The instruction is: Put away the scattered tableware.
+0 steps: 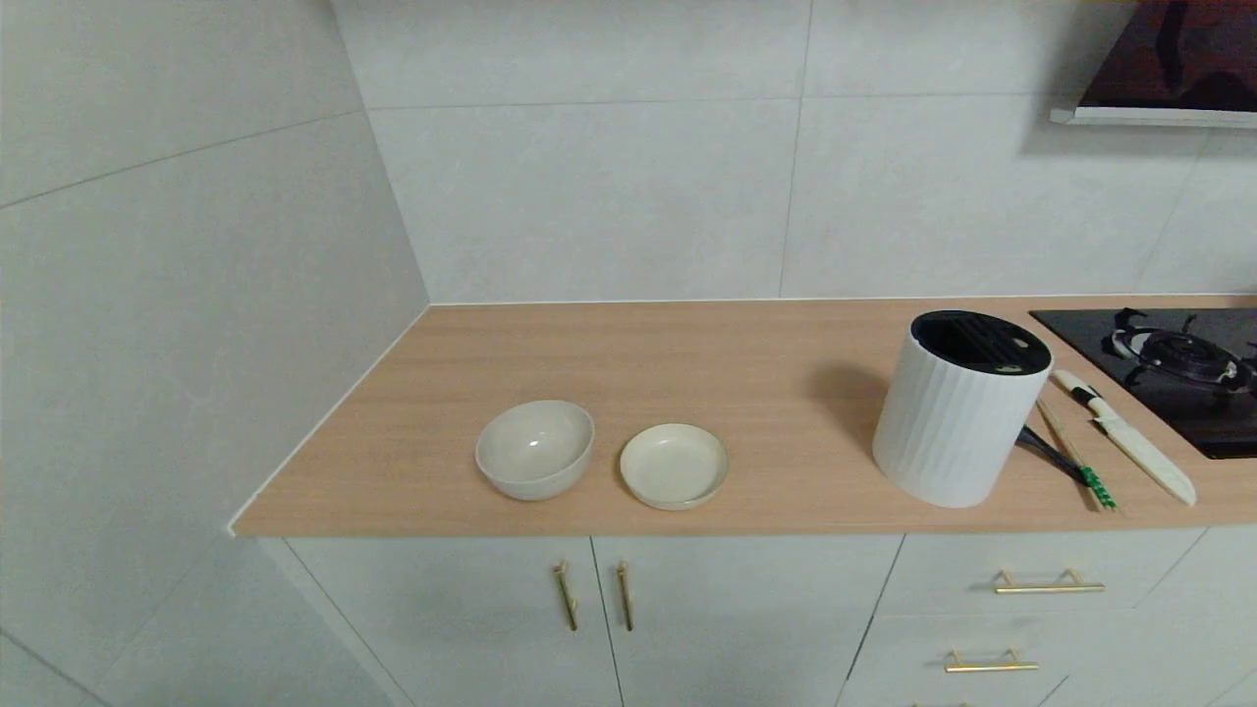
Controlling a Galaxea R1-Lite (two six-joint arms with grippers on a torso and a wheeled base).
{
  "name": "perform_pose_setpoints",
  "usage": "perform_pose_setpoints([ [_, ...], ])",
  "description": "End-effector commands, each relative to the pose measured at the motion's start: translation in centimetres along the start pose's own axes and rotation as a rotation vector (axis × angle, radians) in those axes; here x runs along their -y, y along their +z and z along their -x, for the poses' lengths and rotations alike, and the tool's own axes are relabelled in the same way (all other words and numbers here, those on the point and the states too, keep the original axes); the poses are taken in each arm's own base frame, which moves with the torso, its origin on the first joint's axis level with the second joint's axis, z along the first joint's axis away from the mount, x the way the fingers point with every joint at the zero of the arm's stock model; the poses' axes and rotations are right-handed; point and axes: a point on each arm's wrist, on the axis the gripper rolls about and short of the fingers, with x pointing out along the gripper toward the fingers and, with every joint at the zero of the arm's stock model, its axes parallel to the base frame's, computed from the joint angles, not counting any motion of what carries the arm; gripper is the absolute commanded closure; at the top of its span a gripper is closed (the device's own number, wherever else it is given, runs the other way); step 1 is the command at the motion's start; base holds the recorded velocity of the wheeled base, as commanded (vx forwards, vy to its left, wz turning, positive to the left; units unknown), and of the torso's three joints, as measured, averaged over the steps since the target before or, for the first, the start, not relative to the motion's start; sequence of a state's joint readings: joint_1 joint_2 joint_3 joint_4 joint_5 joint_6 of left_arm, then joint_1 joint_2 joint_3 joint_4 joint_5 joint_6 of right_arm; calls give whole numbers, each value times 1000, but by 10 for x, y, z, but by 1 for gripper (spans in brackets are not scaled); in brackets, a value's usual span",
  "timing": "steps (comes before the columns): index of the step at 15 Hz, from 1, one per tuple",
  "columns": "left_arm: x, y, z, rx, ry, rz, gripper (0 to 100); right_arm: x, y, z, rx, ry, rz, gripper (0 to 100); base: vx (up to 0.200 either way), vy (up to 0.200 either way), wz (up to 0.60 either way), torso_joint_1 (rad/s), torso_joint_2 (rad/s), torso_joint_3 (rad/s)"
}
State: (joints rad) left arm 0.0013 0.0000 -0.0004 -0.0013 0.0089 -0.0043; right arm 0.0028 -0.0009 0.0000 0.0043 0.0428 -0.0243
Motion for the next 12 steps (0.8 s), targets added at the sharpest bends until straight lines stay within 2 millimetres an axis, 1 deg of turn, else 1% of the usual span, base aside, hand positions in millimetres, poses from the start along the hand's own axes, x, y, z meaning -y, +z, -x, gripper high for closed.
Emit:
perform_pose_setpoints([
  [1, 0, 0, 0, 0, 1, 0, 0, 0, 0, 0, -1, 1, 2, 0, 0, 200, 0, 2, 2, -2],
  [6, 0, 0, 0, 0, 1, 0, 0, 0, 0, 0, -1, 1, 0, 0, 0, 200, 0, 0, 0, 2],
  [12, 0, 0, 0, 0, 1, 0, 0, 0, 0, 0, -1, 1, 0, 0, 0, 0, 0, 0, 0, 0],
])
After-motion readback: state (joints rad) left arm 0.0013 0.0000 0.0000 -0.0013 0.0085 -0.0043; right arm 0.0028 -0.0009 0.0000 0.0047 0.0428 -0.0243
